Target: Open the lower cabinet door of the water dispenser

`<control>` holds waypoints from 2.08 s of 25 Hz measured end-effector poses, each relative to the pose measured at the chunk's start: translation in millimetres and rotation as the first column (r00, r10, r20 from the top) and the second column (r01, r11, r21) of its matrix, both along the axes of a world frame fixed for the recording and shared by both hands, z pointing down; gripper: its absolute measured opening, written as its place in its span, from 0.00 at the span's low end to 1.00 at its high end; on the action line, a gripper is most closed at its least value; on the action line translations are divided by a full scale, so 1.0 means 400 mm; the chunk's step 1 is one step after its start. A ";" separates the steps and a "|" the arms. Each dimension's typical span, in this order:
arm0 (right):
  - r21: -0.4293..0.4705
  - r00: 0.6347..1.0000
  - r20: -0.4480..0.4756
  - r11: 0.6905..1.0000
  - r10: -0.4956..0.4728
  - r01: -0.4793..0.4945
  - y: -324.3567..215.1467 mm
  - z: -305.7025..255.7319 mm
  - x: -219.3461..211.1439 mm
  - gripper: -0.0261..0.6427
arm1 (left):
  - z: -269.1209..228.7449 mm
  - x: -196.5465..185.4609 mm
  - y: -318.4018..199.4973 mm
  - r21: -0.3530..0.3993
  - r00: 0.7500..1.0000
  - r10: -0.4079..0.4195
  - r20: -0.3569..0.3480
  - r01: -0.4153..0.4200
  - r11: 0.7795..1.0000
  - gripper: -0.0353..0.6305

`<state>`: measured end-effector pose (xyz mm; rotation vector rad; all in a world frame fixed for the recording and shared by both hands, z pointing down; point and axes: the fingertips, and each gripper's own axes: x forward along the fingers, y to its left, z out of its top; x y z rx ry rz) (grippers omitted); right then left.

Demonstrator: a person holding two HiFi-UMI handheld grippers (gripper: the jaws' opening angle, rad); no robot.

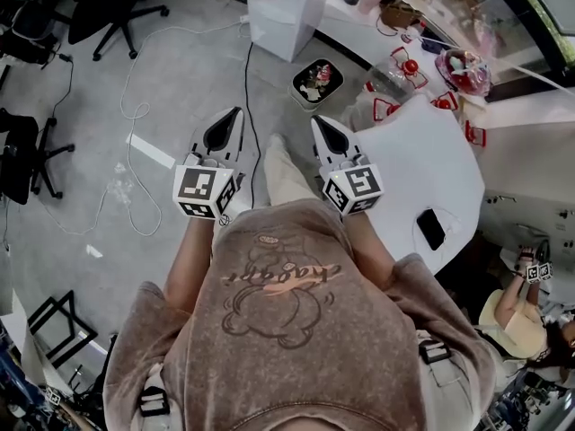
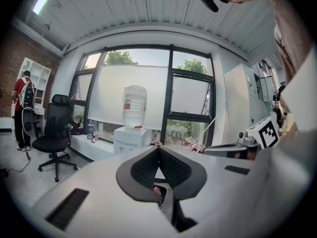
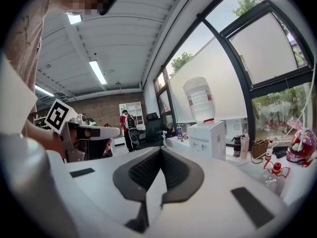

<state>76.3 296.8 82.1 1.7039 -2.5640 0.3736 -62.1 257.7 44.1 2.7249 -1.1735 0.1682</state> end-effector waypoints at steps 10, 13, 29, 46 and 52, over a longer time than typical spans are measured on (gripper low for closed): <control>-0.019 0.999 0.029 1.000 -0.014 0.015 -0.262 -0.004 0.029 0.05 | -0.024 0.041 -0.246 -0.011 1.000 0.005 0.022 -0.005 1.000 0.07; -0.024 0.999 0.033 1.000 -0.015 0.016 -0.329 -0.009 0.045 0.05 | -0.028 0.058 -0.310 -0.014 1.000 0.006 0.023 -0.006 1.000 0.07; -0.052 0.997 0.037 0.996 -0.065 0.067 -0.605 0.012 0.129 0.05 | -0.028 0.143 -0.592 -0.002 0.999 -0.015 0.049 0.015 1.000 0.07; -0.075 1.000 0.028 0.997 -0.004 0.006 -0.797 0.044 0.089 0.05 | 0.021 0.133 -0.813 -0.009 0.996 0.084 0.040 -0.083 0.996 0.07; -0.086 1.000 0.015 0.996 0.006 -0.004 -0.895 0.079 0.039 0.05 | 0.048 0.105 -0.923 -0.006 0.990 0.136 0.046 -0.136 0.991 0.07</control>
